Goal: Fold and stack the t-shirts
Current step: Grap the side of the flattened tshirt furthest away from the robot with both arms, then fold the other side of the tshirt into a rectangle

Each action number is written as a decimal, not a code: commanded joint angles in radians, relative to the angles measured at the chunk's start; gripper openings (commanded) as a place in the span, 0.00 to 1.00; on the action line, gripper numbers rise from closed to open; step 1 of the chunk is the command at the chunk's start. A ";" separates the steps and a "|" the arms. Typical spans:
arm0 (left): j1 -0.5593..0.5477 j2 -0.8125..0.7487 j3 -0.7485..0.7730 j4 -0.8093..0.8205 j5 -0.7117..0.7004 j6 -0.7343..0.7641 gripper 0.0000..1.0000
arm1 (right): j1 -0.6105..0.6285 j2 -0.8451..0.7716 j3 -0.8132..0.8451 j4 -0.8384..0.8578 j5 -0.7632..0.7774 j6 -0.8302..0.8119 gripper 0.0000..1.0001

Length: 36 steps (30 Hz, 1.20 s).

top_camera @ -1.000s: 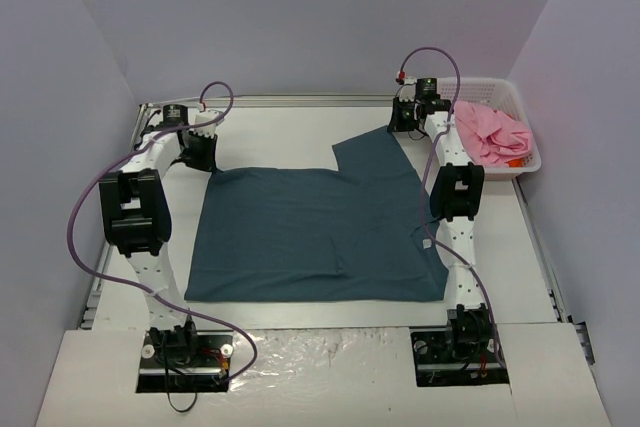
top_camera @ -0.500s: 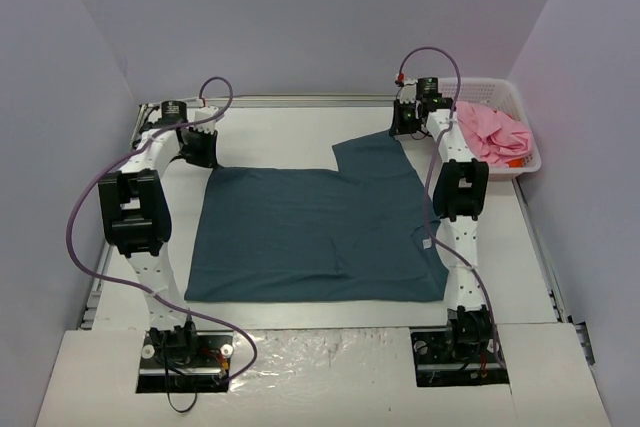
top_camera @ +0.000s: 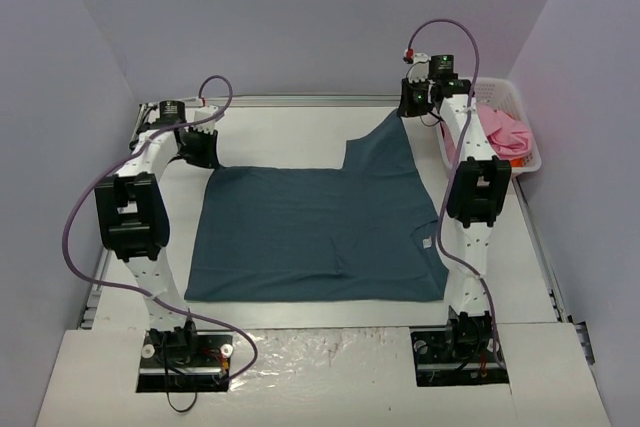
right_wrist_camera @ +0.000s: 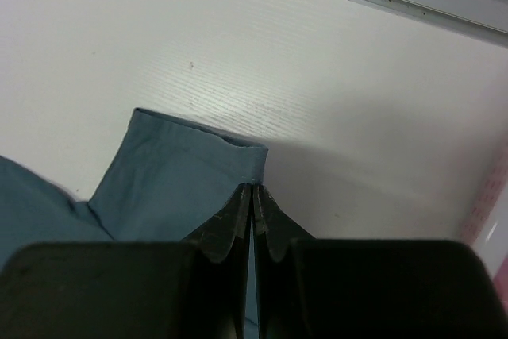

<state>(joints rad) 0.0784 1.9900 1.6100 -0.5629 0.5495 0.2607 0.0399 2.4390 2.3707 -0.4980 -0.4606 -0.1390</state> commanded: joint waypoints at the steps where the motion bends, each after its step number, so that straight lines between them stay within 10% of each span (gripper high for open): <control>1: -0.005 -0.115 -0.033 0.006 0.021 0.021 0.02 | -0.015 -0.124 -0.065 -0.014 -0.019 -0.022 0.00; 36: 0.073 -0.436 -0.349 0.003 0.069 0.155 0.02 | -0.098 -0.758 -0.715 -0.195 -0.144 -0.194 0.00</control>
<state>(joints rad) 0.1356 1.6070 1.2762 -0.5613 0.6022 0.3634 -0.0528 1.7439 1.6871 -0.6327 -0.5865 -0.2874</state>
